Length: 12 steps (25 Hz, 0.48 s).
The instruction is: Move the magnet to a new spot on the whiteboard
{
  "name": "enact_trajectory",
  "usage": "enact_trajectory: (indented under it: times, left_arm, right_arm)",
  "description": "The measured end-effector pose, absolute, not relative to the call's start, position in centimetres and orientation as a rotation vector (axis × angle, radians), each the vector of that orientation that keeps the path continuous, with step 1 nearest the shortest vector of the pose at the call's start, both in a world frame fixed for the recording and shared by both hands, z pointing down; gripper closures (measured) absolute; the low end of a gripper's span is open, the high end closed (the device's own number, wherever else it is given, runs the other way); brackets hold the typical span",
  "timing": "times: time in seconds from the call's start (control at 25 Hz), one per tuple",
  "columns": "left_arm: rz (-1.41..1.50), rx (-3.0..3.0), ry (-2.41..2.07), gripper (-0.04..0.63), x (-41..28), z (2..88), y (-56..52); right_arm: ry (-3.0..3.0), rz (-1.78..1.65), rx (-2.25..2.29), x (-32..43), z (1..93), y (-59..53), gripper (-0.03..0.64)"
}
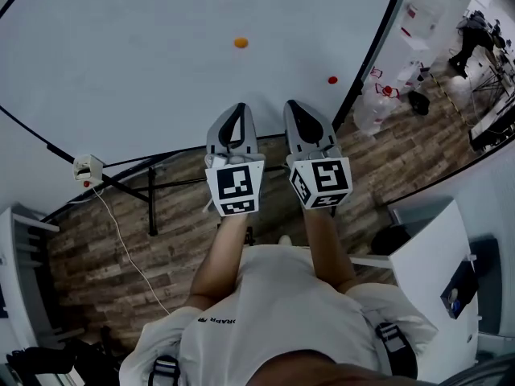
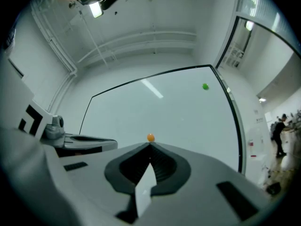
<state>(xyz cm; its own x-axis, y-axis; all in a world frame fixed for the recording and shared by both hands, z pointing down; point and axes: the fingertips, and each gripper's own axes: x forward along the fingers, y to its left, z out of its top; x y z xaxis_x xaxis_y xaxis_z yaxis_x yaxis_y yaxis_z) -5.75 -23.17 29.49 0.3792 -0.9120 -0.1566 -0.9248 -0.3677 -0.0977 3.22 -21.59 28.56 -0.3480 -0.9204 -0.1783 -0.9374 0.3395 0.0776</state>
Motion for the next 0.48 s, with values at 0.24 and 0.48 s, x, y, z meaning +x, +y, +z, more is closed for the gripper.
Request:
enact_trajectory:
  times: [0.24, 0.48]
  left_arm:
    - [0.109, -2.419, 1.715, 0.592, -5.4, 29.0, -25.7]
    - [0.088, -2.409, 1.743, 0.592, -5.5, 28.9, -28.5]
  right_arm:
    - [2.513, 0.265, -1.68, 3.7, 28.6, -23.2, 0.604]
    - [2.531, 0.259, -1.655, 3.7, 29.0, -25.1, 0.604]
